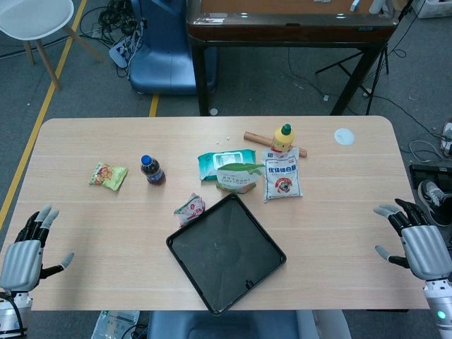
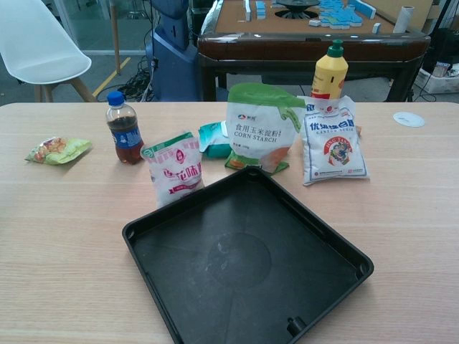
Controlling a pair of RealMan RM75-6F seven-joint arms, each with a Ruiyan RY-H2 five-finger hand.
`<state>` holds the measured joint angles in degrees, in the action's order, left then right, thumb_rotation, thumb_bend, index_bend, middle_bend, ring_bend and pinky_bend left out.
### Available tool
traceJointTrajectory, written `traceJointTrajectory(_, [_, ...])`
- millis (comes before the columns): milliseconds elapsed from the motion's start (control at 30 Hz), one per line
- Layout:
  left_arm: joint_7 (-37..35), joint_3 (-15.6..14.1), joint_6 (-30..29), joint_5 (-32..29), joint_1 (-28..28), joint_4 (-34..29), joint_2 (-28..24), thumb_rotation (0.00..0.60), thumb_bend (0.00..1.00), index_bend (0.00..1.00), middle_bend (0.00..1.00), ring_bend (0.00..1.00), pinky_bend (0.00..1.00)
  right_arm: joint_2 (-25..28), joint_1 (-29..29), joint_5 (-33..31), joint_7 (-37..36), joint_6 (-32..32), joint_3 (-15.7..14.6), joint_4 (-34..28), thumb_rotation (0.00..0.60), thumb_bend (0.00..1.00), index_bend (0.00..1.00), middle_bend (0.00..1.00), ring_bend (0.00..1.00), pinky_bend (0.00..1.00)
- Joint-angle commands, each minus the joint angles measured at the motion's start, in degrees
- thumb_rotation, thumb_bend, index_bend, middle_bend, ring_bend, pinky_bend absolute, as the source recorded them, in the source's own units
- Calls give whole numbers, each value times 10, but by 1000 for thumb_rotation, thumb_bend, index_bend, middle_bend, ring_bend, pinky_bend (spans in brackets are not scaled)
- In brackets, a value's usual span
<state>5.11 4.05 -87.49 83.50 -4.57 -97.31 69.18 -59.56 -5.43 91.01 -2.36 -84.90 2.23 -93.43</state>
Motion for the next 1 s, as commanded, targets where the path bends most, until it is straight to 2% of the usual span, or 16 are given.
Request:
traceJointTrajectory(33, [-1,1,1,-1,-1,0,0,600,185,97,52,28,155,-1,-1,1,0,0,1,0,600,150,258,253,112,122])
traceJointTrajectory(333, [-10,0,7,3,-3,-2,-3,600,185,97,52,28,155,3,4,4,3,-16,2,-2,600,150,258,253,112,121])
traceJointTrajectory(533, [-32,8,30,6,-22,1,-6,600,185,97,52,28,155,13,13,0,12,-42,13,-14,600,150,258,253,112,121])
traceJointTrajectory(800, [-105,28,124,7,-90,19,-7,600,185,87,52,36,155,35,12,-8,14,-49,26,-41,600,149,258,253,112,121])
traceJointTrajectory(1000, [-152,37,227,-9,-157,41,5,600,183,54,53,54,155,38,12,-9,19,-46,25,-48,600,150,258,253,112,121])
